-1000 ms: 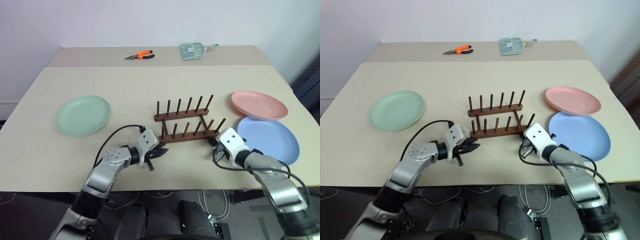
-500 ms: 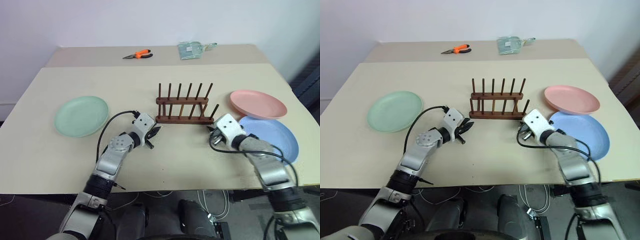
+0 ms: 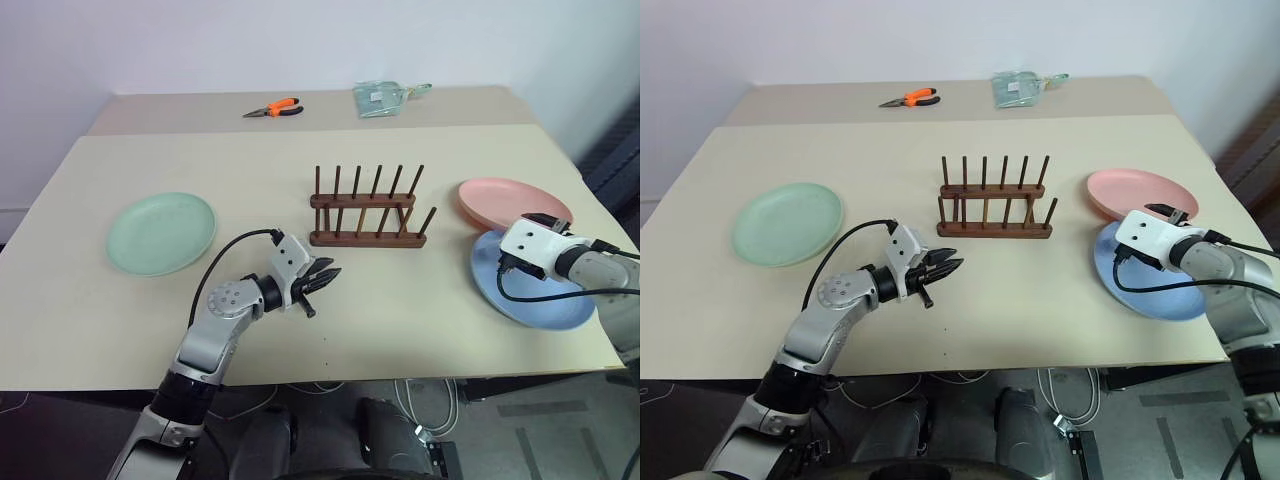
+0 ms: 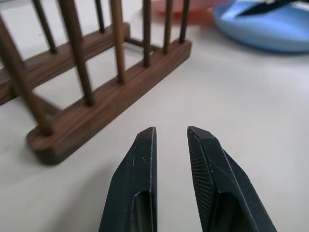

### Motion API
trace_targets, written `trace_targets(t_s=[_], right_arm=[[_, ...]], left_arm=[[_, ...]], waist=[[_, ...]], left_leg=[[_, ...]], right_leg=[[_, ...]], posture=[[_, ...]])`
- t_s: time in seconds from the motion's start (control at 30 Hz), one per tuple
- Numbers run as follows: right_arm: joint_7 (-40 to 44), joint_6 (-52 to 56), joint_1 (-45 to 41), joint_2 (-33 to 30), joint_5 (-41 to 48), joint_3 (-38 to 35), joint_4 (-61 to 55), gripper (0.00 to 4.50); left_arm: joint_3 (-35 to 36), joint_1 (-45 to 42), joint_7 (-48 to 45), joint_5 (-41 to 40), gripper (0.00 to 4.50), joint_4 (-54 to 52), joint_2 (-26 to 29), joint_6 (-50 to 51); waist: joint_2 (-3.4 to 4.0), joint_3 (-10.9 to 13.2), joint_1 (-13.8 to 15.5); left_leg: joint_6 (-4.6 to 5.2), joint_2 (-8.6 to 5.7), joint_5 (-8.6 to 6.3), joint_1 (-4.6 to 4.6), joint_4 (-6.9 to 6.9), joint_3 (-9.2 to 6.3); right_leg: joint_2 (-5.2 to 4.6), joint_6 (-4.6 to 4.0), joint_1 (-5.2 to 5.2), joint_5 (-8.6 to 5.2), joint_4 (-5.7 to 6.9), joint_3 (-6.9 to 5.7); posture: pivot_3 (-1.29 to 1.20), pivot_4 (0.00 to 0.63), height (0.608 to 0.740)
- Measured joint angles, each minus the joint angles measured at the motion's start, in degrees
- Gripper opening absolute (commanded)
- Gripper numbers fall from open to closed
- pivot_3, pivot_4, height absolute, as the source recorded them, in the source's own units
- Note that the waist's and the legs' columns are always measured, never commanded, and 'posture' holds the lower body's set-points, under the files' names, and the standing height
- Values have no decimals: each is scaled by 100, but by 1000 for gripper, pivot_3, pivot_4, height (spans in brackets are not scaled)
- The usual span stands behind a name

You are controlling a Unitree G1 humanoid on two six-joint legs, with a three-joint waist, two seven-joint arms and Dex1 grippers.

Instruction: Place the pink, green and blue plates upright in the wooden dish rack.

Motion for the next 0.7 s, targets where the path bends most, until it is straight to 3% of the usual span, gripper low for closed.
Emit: trace_targets(t_s=[0.03, 0.17, 0.23, 0.37, 0.47, 0.57, 0.7], right_arm=[[-50, -88, -110, 7, -36, 33, 201, 2870], [-161, -402, -367, 32, -156, 76, 687, 748], [-182, -475, -370, 41, -185, 85, 729, 22], [-54, -443, -196, 26, 5, -126, 150, 22], [229, 94, -83, 339, 927, -808, -936, 22], [329, 1570, -264, 1245, 3038, -1783, -2401, 22], [161, 3308, -586, 1850, 5812, -2468, -3814, 22]], left_arm=[[3, 9, 0, -32, 984, -64, 4, 25], [5, 86, 13, -84, 984, -212, 52, 47], [8, 128, 11, -87, 984, -229, 95, 46], [19, 221, -55, -155, 984, -247, 166, 45], [57, 197, -61, -212, 984, -222, 179, 31], [78, 129, -58, -217, 984, -128, 183, 1], [89, 33, -79, -215, 984, 6, 203, -101]], waist=[[0, 0, -24], [0, 0, -48], [0, 0, -48], [7, 4, -47], [7, 7, -60], [3, 10, -58], [6, 11, -7]], left_leg=[[0, 0, 0, 0, -1, 0], [0, 0, 0, 1, -2, 0], [0, 0, 0, 0, -1, 0], [0, 0, 0, -1, -2, -2], [0, 1, 0, -1, -2, -3], [1, 6, 0, -1, -1, -15], [1, 1, -1, -11, 2, -27]], right_leg=[[0, 0, 0, 0, 0, 0], [0, 1, 1, 0, 0, 1], [0, 1, 1, 0, 0, 1], [1, 4, 0, -2, 0, 2], [1, 7, 0, -3, 0, 3], [7, 6, 2, -2, 2, 0], [5, -2, 3, 2, -4, -5]], posture=[[0, 150, 740], [0, 150, 740], [0, 150, 740], [0, 150, 740], [0, 150, 740], [0, 150, 740], [0, 150, 740]])
